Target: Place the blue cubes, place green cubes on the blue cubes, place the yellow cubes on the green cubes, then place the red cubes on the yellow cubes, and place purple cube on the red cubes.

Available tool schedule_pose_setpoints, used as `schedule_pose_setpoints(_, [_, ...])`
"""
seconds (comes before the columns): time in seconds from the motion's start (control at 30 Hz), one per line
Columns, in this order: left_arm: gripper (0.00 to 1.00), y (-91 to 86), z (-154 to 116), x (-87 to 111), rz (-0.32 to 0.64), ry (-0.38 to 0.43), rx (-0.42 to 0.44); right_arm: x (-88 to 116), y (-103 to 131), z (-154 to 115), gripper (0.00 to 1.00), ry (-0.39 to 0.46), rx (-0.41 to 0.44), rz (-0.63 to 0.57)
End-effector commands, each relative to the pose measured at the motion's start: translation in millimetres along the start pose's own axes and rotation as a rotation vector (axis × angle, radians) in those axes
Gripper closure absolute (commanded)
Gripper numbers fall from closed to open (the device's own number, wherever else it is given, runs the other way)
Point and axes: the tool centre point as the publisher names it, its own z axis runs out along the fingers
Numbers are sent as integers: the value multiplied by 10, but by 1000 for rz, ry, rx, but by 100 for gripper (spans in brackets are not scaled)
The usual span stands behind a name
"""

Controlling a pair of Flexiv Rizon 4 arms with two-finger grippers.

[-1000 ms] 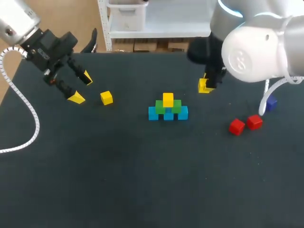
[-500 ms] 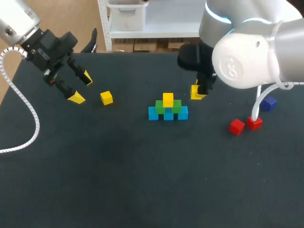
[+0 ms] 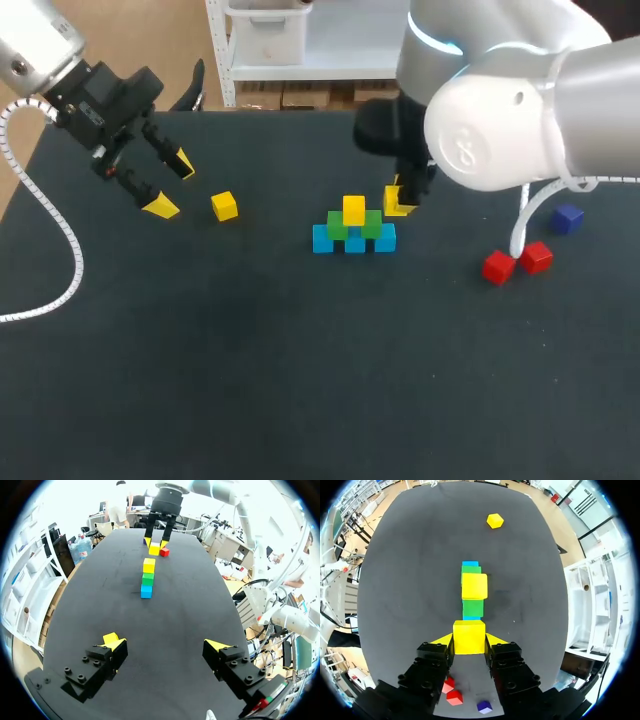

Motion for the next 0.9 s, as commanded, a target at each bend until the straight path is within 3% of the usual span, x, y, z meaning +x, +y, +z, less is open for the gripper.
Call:
schedule_pose_setpoints(0.03, [0,13,-1,5,2,0,1,-33,-17,46,100,-8,-18,10])
schedule_pose_setpoints(0.9, [0,13,-1,5,2,0,1,-121,-65,163,100,5,-43,-4])
